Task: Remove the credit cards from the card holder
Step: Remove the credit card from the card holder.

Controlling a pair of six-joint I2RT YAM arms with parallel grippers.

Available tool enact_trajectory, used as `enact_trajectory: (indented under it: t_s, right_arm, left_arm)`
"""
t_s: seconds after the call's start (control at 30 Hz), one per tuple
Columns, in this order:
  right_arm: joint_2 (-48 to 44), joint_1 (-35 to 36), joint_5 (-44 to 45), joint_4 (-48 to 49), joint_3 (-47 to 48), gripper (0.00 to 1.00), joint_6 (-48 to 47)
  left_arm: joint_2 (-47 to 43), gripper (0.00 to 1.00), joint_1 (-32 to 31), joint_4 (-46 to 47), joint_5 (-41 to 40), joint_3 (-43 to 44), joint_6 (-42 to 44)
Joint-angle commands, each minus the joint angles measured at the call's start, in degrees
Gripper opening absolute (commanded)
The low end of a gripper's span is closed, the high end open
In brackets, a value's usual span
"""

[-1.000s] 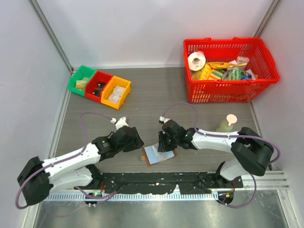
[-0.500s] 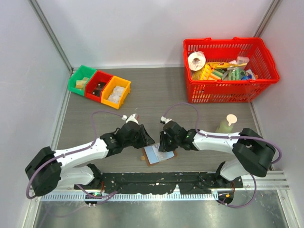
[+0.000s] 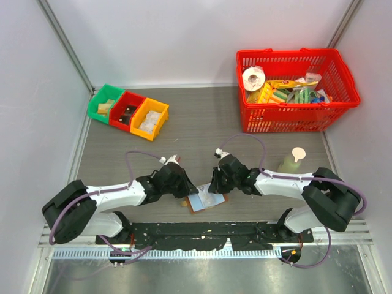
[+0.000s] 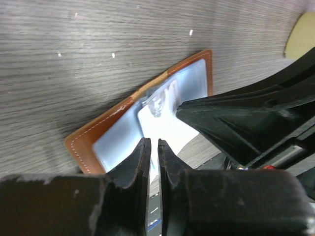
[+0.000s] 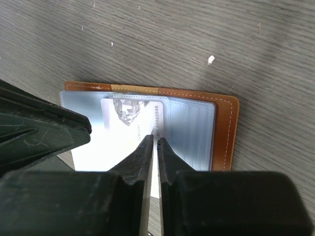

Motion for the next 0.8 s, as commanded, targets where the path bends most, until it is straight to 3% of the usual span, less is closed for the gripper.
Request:
enact_trajectory:
  t_s: [0.0,0.2,0.33,0.6,0.77]
  right_arm:
    - [1.6,-0.8,0.5,-1.2,-2.6,0.13,-0.6]
    - [2.6,-1.3,-0.5,0.1,-3.4,0.13,-0.2]
    - [3.1,-1.7,-1.3,0.2,-3.9,0.13,-0.2]
    - [3.5,-1.8,-1.7,2.3,-4.1,0.12,0.0]
    - [3.4,-2.0,-1.5,2.3,-4.5,0.12,0.3]
  left_arm:
    - [-0.9,0.15,0.1,1.5,-0.8,-1.2,-0.6]
    - [1.4,0.38,0.2,3.3,0.5,-2.0,-1.3]
    - [4.0,0.43,0.3,6.2,2.3,-2.3,-1.6]
    - [7.0,0.36,0.4,12.4,6.3,-1.8,-1.2]
    - [5.7,0.16,0.3,13.7,5.7,-3.2,-1.7]
